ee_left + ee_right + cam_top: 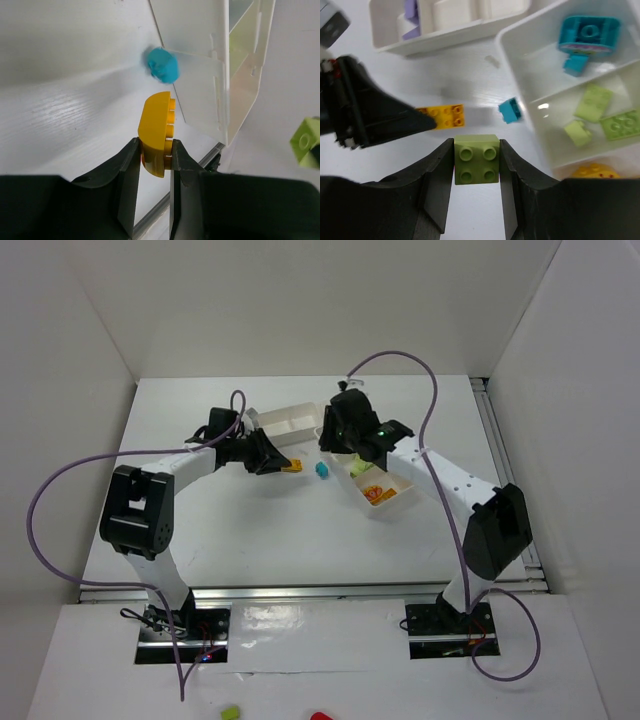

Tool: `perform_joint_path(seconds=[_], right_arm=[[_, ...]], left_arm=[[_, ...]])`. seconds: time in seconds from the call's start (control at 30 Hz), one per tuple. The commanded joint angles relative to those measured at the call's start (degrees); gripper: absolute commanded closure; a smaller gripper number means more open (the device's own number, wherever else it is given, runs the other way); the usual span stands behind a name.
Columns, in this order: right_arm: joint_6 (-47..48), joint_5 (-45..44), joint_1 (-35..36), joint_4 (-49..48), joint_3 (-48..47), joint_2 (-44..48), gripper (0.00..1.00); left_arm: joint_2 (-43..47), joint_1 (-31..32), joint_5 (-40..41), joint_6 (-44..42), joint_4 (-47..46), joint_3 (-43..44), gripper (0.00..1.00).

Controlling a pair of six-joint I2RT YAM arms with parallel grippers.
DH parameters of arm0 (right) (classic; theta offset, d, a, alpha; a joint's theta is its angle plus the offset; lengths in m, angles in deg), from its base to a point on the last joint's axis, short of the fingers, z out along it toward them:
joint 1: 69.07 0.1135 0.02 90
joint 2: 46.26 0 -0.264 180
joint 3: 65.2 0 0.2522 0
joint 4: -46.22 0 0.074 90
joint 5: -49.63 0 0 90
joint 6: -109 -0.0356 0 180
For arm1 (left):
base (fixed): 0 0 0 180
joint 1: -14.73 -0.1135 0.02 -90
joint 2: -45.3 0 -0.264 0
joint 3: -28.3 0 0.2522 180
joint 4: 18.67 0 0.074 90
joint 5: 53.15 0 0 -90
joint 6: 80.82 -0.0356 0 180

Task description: Sort the legos into containers by color

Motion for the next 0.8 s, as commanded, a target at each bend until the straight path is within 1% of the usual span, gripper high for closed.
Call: perform_joint_path(seconds=[0.0,0.07,0.17,0.23,0.33,0.43,0.47,0.5,0.57,0.6,0.63,0.67,0.77], right_arm=[[-3.31,-5.86,-3.69,0.75,2.88,3.47,0.71],[-3.31,-7.52,-5.63,0.76,4.99,4.00,0.71],[-2.61,-8.06,-8.09,0.76,5.00,4.01,0.71],[-1.73,-8.06,-9.23,2.07,4.21,1.56,0.71],[-0.58,-8.06,-10.46,1.38,4.21,-1.08,0.71],[0.47,-7.36,-10.47,-0.29,4.73,-2.58,0.62],[0.47,-7.36,-10.99,-0.90,4.73,-2.58,0.57],[0.99,-7.36,-10.99,-0.91,4.73,-3.54,0.47],[1.61,-6.13,-10.99,-0.13,2.99,-5.65,0.39],[1.61,-6.13,-10.99,-0.12,2.98,-5.66,0.33],[2.40,-5.52,-10.99,-0.12,2.98,-6.35,0.25],[2.40,-5.51,-10.99,-0.12,2.45,-6.36,0.23],[2.93,-6.73,-11.52,0.41,2.45,-4.79,0.22]], left_arm=[[-0.09,0.27,0.67,-1.26,0.24,2.53,1.00],[-0.09,0.27,0.67,-1.87,0.76,2.53,1.00],[-0.09,0.27,1.20,-1.87,1.81,2.53,1.00],[0.52,0.27,1.20,-2.49,2.34,2.53,1.00],[1.76,0.27,1.73,-3.10,3.48,3.14,1.00],[4.29,0.27,2.87,-4.51,5.59,4.46,1.00],[4.83,0.27,2.87,-5.38,6.30,4.46,1.00],[4.83,0.27,3.39,-5.39,7.52,5.25,1.00],[5.62,0.27,2.78,-6.71,8.40,6.91,1.00],[6.14,0.79,2.00,-7.49,9.54,7.80,1.00],[6.15,0.79,1.99,-8.46,11.12,8.50,1.00],[6.67,0.79,1.99,-8.47,11.66,9.81,1.00],[7.20,2.20,2.69,-10.04,13.94,12.27,1.00]])
